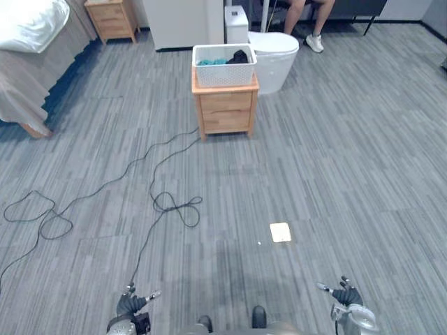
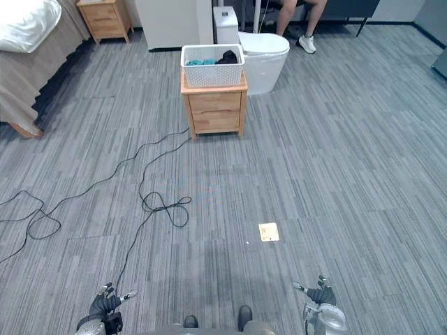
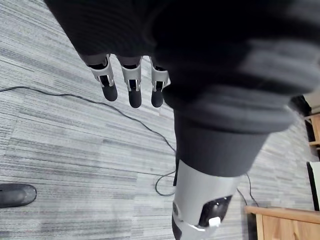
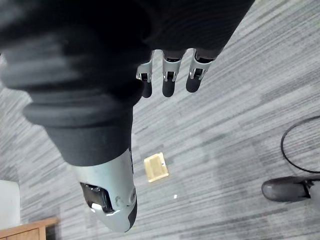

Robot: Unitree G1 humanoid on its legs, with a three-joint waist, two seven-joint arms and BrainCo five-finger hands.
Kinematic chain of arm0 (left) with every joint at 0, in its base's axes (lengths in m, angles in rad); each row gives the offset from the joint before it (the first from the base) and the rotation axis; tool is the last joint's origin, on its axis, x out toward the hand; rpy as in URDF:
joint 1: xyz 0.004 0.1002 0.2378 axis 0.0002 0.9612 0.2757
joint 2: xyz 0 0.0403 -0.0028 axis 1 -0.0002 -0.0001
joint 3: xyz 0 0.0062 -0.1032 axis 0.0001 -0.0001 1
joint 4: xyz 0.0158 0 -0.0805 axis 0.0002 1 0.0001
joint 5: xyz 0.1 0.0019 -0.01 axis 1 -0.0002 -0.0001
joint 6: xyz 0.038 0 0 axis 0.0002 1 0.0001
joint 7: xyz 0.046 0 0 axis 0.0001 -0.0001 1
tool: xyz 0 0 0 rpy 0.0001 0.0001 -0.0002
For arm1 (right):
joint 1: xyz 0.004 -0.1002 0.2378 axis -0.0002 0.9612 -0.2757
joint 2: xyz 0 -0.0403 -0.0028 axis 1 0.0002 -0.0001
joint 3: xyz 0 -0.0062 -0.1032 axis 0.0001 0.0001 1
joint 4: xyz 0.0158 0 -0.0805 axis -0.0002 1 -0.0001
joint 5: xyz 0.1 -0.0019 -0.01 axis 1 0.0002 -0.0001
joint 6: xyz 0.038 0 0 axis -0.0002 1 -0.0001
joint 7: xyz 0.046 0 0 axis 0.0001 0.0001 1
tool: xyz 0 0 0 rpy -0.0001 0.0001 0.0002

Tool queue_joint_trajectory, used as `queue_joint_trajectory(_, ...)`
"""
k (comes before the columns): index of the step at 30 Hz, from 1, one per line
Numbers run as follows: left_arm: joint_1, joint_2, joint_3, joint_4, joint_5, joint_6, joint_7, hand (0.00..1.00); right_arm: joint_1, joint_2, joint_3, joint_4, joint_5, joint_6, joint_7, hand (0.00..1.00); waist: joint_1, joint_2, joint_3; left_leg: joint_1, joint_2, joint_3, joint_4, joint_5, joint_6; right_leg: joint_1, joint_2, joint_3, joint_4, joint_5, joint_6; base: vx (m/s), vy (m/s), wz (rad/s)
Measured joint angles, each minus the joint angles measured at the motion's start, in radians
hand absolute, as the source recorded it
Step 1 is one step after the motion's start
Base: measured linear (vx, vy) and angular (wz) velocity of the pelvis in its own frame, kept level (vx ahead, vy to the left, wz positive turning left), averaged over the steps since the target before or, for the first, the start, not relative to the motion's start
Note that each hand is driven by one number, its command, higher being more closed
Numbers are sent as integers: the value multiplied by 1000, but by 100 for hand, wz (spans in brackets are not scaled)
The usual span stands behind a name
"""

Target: Pick up the laundry basket with both hands and put the clothes into the washing machine.

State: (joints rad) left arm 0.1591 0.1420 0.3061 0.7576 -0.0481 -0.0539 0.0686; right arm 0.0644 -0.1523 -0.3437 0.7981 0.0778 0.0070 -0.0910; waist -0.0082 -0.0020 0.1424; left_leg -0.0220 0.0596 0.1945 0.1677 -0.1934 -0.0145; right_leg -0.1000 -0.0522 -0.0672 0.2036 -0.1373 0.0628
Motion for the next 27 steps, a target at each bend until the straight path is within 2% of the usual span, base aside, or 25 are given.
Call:
queue_joint_trajectory(1,-1,1,-7,-13,-2,0,1,0,-8,5,0,0,0,0,-1,0,6,-8,12,-4,-14,4,42,-35,10,-37,-24,11,106,-55,19,80,133,-18)
queue_joint_trajectory(3,-4,2,-34,-19,-10,0,5,0,-11,10,12,0,0,0,-1,0,13,-12,31,5,-29,8,73,-86,26,-109,-57,-3,291,-69,28,96,148,-16)
queue_joint_trajectory(4,-9,6,-53,-26,-15,0,9,0,-19,18,18,-1,0,1,-2,0,14,-13,47,31,-36,5,83,-112,50,-193,-80,-25,461,-74,55,187,136,-10)
queue_joint_trajectory(5,-12,15,-72,-29,-23,0,17,0,-18,21,38,0,0,2,0,0,12,-18,62,57,-39,5,84,-128,55,-234,-86,-42,541,-93,54,298,136,-13)
queue_joint_trajectory(6,-13,24,-84,-29,-29,1,26,0,-20,23,52,-1,0,2,0,0,10,-7,72,85,-35,5,77,-147,54,-278,-87,-70,547,-115,33,297,84,-11)
queue_joint_trajectory(7,-19,27,-85,-29,-31,1,27,0,-25,21,58,-1,1,2,-1,0,6,-7,76,101,-28,8,71,-144,48,-295,-82,-92,523,-116,31,348,37,2)
queue_joint_trajectory(8,-35,32,-86,-30,-34,0,30,0,-39,13,76,-1,1,2,-1,0,-9,-10,89,141,-15,7,40,-144,47,-319,-61,-130,434,-106,19,418,-6,18)
queue_joint_trajectory(9,-56,37,-94,-29,-41,0,34,0,-51,7,81,-1,1,1,-2,0,-20,-5,96,178,-1,-3,0,-135,32,-341,-25,-158,297,-60,-1,450,-28,26)
queue_joint_trajectory(10,-67,41,-98,-29,-44,-1,37,0,-57,3,84,-1,1,1,-2,0,-29,-5,100,195,7,-6,-19,-130,22,-344,-9,-163,214,-20,-6,520,-54,36)
queue_joint_trajectory(11,-79,45,-99,-28,-49,-1,40,0,-59,-1,86,-3,0,0,-2,0,-40,-13,105,216,10,-19,-37,-123,11,-340,12,-164,73,57,-11,584,-87,65)
queue_joint_trajectory(12,-106,39,-107,-27,-51,-2,39,0,-47,-15,85,-4,-1,0,-2,0,-54,-33,102,251,7,-57,-60,-124,-21,-319,19,-144,-31,256,-51,712,-132,75)
queue_joint_trajectory(13,-121,23,-106,-25,-53,-4,38,0,-49,-27,78,-4,-2,1,-3,0,-64,-12,106,259,31,-72,-60,-122,-45,-324,33,-161,9,265,-142,592,-128,58)
queue_joint_trajectory(14,-128,18,-107,-24,-55,-5,33,0,-60,-28,71,-11,-2,1,-6,0,-65,4,110,256,45,-71,-50,-107,-71,-338,35,-170,55,238,-149,554,-153,22)
queue_joint_trajectory(15,-133,11,-105,-23,-61,-8,21,0,-64,-25,67,-32,-2,0,-9,0,-63,11,114,249,47,-72,-1,-69,-133,-358,24,-176,155,153,-163,549,-176,13)
queue_joint_trajectory(16,-128,-4,-98,-27,-77,-8,20,0,-59,-21,68,-45,-6,1,-7,0,-64,18,114,230,57,-70,115,-19,-182,-331,18,-180,209,81,-160,569,-197,18)
queue_joint_trajectory(17,-122,-14,-96,-36,-87,-8,20,0,-52,-18,70,-56,-9,2,-6,0,-62,25,118,207,68,-70,211,13,-201,-295,21,-184,212,53,-159,605,-211,21)
queue_joint_trajectory(18,-103,-30,-96,-61,-100,-9,19,0,-41,-13,80,-83,-9,2,-4,0,-60,32,122,145,97,-70,405,88,-219,-231,27,-184,193,27,-163,707,-207,0)
queue_joint_trajectory(19,-67,-47,-96,-106,-100,-14,16,0,-39,0,101,-126,-9,0,-1,0,-48,45,125,18,162,-49,738,78,-213,-121,62,-175,134,10,-169,579,-159,-19)
queue_joint_trajectory(20,-59,-51,-94,-120,-100,-15,16,0,-39,7,111,-143,-9,0,-1,0,-38,46,125,-25,186,-31,837,67,-194,-82,76,-163,109,8,-172,621,-113,-52)
queue_joint_trajectory(21,-48,-56,-93,-142,-107,-14,17,0,-38,24,118,-169,-8,-1,-1,0,-14,43,127,-102,223,11,953,43,-154,-6,93,-137,63,4,-177,385,-40,-49)
queue_joint_trajectory(22,-43,-59,-92,-156,-111,-14,17,0,-38,31,117,-180,-8,-1,-3,0,-2,41,128,-138,231,25,974,27,-126,31,98,-125,36,2,-181,559,-36,-57)
queue_joint_trajectory(24,-21,-65,-92,-193,-118,-20,17,0,-40,45,118,-202,-5,-1,-2,0,27,38,130,-266,241,85,901,-12,-61,143,101,-69,-59,-11,-167,419,45,-58)
queue_joint_trajectory(25,-17,-64,-89,-193,-118,-20,17,0,-40,47,118,-200,-4,-1,-2,0,31,30,134,-292,234,94,847,-19,-49,165,97,-55,-79,-14,-162,418,114,-62)
queue_joint_trajectory(26,-6,-63,-73,-192,-118,-19,17,0,-54,48,119,-189,0,0,-3,0,45,28,137,-327,208,106,699,-23,-43,204,79,-30,-103,-27,-140,441,152,-63)
queue_joint_trajectory(27,-3,-68,-57,-186,-118,-19,18,0,-60,47,111,-168,0,0,-5,0,50,8,143,-330,159,103,473,-9,-57,229,47,-8,-106,-44,-115,443,165,-60)
